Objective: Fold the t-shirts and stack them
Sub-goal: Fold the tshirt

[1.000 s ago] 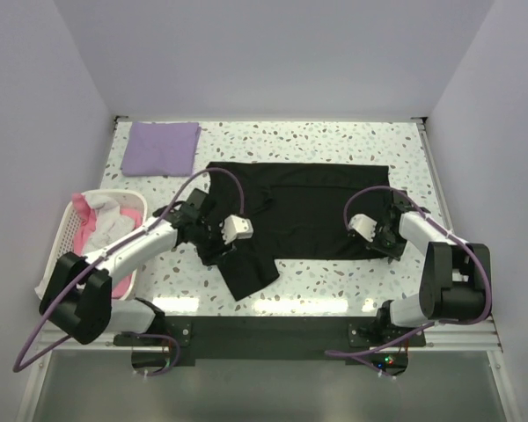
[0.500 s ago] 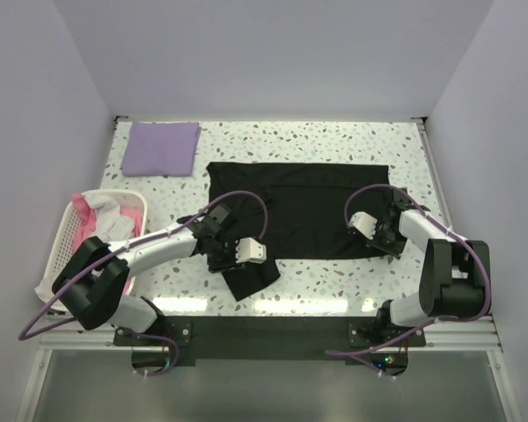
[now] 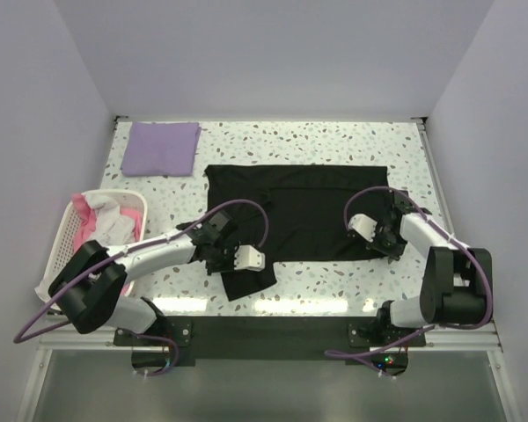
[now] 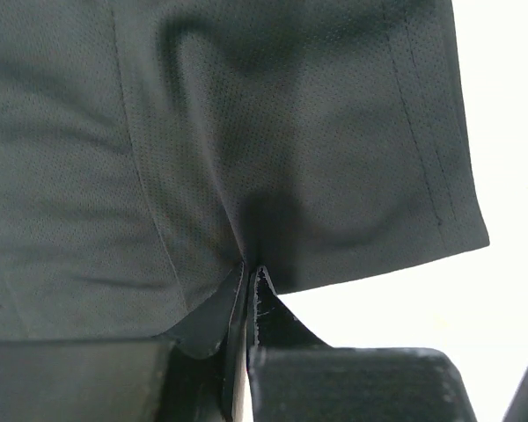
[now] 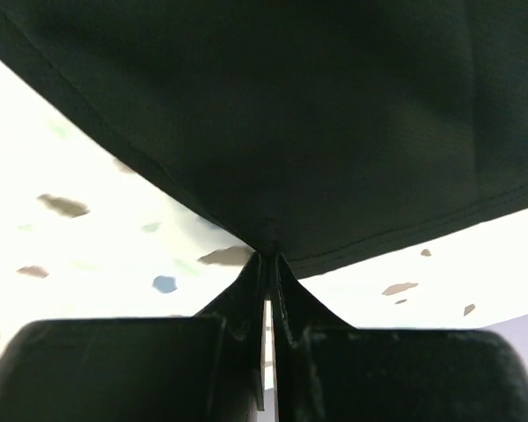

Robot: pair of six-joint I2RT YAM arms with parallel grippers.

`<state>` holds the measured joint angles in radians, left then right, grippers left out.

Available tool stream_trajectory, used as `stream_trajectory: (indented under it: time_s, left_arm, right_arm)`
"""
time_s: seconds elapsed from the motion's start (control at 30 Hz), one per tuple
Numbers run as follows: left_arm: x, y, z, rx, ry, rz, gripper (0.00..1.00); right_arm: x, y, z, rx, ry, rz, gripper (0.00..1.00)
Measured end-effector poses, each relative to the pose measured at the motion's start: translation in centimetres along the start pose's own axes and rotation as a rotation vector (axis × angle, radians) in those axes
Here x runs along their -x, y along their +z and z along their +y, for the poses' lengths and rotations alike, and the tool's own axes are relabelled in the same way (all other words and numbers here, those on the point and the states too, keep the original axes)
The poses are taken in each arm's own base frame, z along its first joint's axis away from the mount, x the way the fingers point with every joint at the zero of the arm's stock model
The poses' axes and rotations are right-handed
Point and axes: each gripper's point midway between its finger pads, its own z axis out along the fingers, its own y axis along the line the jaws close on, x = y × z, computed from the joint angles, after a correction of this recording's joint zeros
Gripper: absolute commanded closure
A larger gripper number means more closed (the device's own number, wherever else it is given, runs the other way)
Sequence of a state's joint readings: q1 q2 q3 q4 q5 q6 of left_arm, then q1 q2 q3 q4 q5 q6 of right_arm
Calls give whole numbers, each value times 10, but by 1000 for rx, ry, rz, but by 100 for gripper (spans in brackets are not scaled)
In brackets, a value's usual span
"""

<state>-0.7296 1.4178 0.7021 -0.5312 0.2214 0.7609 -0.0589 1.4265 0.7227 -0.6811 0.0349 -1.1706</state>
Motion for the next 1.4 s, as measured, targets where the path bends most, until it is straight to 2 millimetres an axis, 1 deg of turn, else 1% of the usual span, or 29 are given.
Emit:
stream_trajectory:
  time_s: [0.1, 0.17, 0.27, 0.37, 0.43, 0.63, 0.83, 1.03, 1.17, 1.4]
  left_arm:
    - [-9, -8, -12, -26, -7, 24, 100]
    - [-11, -16, -17, -36, -12, 31, 100]
    - [-6, -30, -14, -37, -23, 24, 100]
    - [6, -45, 7, -2, -42, -5, 100]
    - [11, -54, 24, 26, -60, -25, 100]
    - [10, -67, 68, 74, -112, -36, 100]
    - [17, -68, 98, 97, -109, -40, 100]
    - [20, -65, 131, 125, -121, -34, 100]
    - [20, -62, 145, 135, -114, -30, 100]
    - [15, -58, 161, 151, -130, -23, 100]
  right_arm:
    - [-3, -8, 10, 4, -21, -7, 100]
    - [-5, -15, 13, 4, -34, -11, 100]
    - [-4, -21, 16, 19, -50, -18, 100]
    - [-1, -26, 11, 36, -54, -19, 100]
    - [4, -31, 1, 36, -53, -25, 100]
    - [20, -39, -35, 18, -52, -48, 100]
    - [32, -39, -64, 14, -54, -50, 100]
    - [42, -36, -88, 7, -54, -52, 100]
    - [46, -32, -98, 9, -54, -50, 100]
    - [51, -28, -109, 9, -54, -50, 100]
